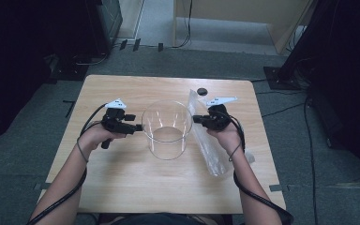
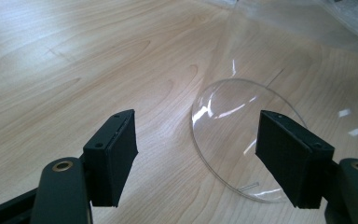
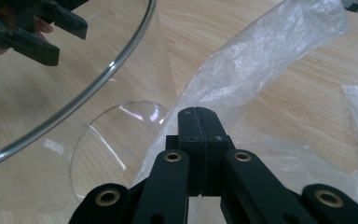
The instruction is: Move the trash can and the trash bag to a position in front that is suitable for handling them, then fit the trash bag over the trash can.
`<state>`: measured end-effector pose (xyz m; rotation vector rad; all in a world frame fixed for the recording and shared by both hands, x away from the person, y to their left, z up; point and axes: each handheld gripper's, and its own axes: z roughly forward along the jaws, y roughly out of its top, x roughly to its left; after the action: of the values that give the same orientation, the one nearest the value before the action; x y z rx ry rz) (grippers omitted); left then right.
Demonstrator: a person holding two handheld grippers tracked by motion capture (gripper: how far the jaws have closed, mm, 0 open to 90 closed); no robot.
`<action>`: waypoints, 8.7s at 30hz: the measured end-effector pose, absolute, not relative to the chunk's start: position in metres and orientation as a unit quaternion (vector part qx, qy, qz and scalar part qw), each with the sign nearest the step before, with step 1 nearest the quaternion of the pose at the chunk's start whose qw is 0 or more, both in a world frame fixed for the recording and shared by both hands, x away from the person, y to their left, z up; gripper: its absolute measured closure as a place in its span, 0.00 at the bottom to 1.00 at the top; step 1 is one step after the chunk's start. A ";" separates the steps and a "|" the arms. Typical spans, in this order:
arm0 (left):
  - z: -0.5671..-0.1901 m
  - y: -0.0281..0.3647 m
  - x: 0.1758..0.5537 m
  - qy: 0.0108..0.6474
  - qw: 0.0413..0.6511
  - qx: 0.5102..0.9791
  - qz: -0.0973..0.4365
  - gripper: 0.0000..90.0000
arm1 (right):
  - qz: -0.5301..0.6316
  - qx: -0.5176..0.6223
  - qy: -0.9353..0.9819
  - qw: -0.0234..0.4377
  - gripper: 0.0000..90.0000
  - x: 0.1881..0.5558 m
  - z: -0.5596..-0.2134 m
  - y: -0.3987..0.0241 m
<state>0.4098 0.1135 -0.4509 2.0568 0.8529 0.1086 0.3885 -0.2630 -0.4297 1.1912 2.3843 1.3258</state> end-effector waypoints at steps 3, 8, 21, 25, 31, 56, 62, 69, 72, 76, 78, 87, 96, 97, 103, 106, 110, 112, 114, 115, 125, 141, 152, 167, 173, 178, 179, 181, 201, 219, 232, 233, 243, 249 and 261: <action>-0.447 0.114 0.410 0.347 0.445 0.824 0.043 0.36 | 0.445 0.399 0.797 0.082 1.00 0.388 -0.428 -0.263; -0.442 0.118 0.410 0.352 0.450 0.819 0.051 0.35 | 0.445 0.397 0.799 0.082 1.00 0.387 -0.425 -0.264; -0.421 0.121 0.402 0.337 0.448 0.826 0.051 0.25 | 0.452 0.399 0.794 0.081 1.00 0.385 -0.413 -0.264; -0.411 0.123 0.401 0.335 0.456 0.823 0.056 0.25 | 0.457 0.396 0.792 0.086 1.00 0.384 -0.407 -0.266; -0.400 0.123 0.398 0.331 0.468 0.817 0.061 0.25 | 0.464 0.399 0.785 0.089 1.00 0.383 -0.399 -0.267; -0.365 0.110 0.398 0.318 0.490 0.810 0.047 0.28 | 0.489 0.383 0.778 0.096 1.00 0.385 -0.365 -0.261; -0.363 0.091 0.393 0.287 0.491 0.822 0.038 0.28 | 0.514 0.370 0.768 0.098 1.00 0.383 -0.351 -0.256; -0.363 0.081 0.389 0.278 0.501 0.819 0.021 0.28 | 0.515 0.354 0.775 0.092 1.00 0.376 -0.353 -0.247; -0.363 0.078 0.385 0.274 0.506 0.817 0.017 0.28 | 0.523 0.346 0.773 0.098 1.00 0.375 -0.351 -0.242; -0.365 0.071 0.383 0.273 0.500 0.822 0.019 0.28 | 0.522 0.335 0.778 0.098 1.00 0.374 -0.349 -0.235; -0.367 0.068 0.383 0.272 0.495 0.825 0.015 0.29 | 0.520 0.336 0.780 0.095 1.00 0.375 -0.351 -0.231; -0.371 0.056 0.380 0.274 0.490 0.827 0.016 0.30 | 0.510 0.320 0.794 0.083 1.00 0.373 -0.358 -0.212; -0.370 0.045 0.377 0.284 0.496 0.820 0.006 0.37 | 0.518 0.303 0.795 0.087 1.00 0.367 -0.355 -0.201; -0.370 0.044 0.376 0.278 0.497 0.822 0.008 0.37 | 0.519 0.304 0.794 0.087 1.00 0.366 -0.355 -0.200; -0.370 0.038 0.372 0.269 0.503 0.821 0.013 0.37 | 0.519 0.298 0.796 0.084 1.00 0.364 -0.354 -0.194; -0.371 0.035 0.371 0.264 0.509 0.819 0.015 0.37 | 0.520 0.292 0.798 0.083 1.00 0.361 -0.353 -0.190; -0.372 0.033 0.370 0.256 0.516 0.817 0.021 0.37 | 0.524 0.282 0.799 0.083 1.00 0.357 -0.350 -0.183; -0.372 0.031 0.369 0.254 0.520 0.815 0.022 0.37 | 0.530 0.280 0.796 0.086 1.00 0.355 -0.349 -0.181; -0.372 0.030 0.368 0.250 0.523 0.815 0.026 0.37 | 0.537 0.278 0.792 0.086 1.00 0.353 -0.347 -0.178; -0.372 0.030 0.368 0.248 0.524 0.815 0.027 0.37 | 0.539 0.277 0.791 0.086 1.00 0.352 -0.347 -0.177; -0.373 0.032 0.370 0.242 0.543 0.803 0.029 0.62 | 0.563 0.275 0.775 0.076 1.00 0.347 -0.339 -0.176; -0.359 0.047 0.368 0.251 0.543 0.799 0.058 0.99 | 0.564 0.290 0.765 0.116 0.60 0.355 -0.341 -0.199; -0.352 0.061 0.370 0.262 0.555 0.786 0.075 0.99 | 0.544 0.297 0.776 0.118 0.41 0.361 -0.350 -0.210; -0.340 0.062 0.361 0.240 0.575 0.777 0.090 0.98 | 0.512 0.298 0.799 0.103 0.31 0.365 -0.365 -0.198; -0.335 0.063 0.358 0.233 0.582 0.774 0.089 0.98 | 0.505 0.300 0.804 0.096 0.30 0.366 -0.369 -0.196; -0.333 0.061 0.356 0.228 0.583 0.775 0.088 0.98 | 0.489 0.302 0.813 0.092 0.31 0.368 -0.375 -0.192; -0.333 0.061 0.356 0.228 0.583 0.775 0.088 0.98 | 0.487 0.301 0.815 0.091 0.33 0.368 -0.377 -0.192; -0.332 0.060 0.355 0.226 0.582 0.776 0.088 0.97 | 0.482 0.297 0.819 0.089 0.41 0.368 -0.380 -0.189; -0.342 0.057 0.358 0.241 0.570 0.782 0.069 0.64 | 0.511 0.297 0.801 0.095 0.96 0.363 -0.375 -0.186; -0.364 0.063 0.375 0.259 0.594 0.762 -0.005 0.44 | 0.527 0.216 0.819 0.074 0.96 0.353 -0.369 -0.171; -0.363 0.059 0.371 0.241 0.586 0.773 0.027 0.93 | 0.520 0.204 0.827 0.063 0.77 0.353 -0.376 -0.164; -0.363 0.060 0.371 0.243 0.585 0.773 0.034 0.94 | 0.520 0.207 0.827 0.061 0.73 0.353 -0.377 -0.165; -0.357 0.075 0.374 0.253 0.570 0.780 0.051 0.97 | 0.525 0.237 0.813 0.081 0.71 0.359 -0.368 -0.184; -0.355 0.072 0.372 0.249 0.569 0.782 0.051 0.96 | 0.498 0.246 0.827 0.085 0.77 0.362 -0.377 -0.184; -0.371 0.056 0.372 0.240 0.525 0.812 0.090 0.94 | 0.472 0.225 0.847 0.100 0.74 0.359 -0.379 -0.178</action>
<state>0.3715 0.0557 -0.3708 1.9426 0.5752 0.2151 0.3592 -0.1776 -0.3790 0.6649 2.5023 1.3943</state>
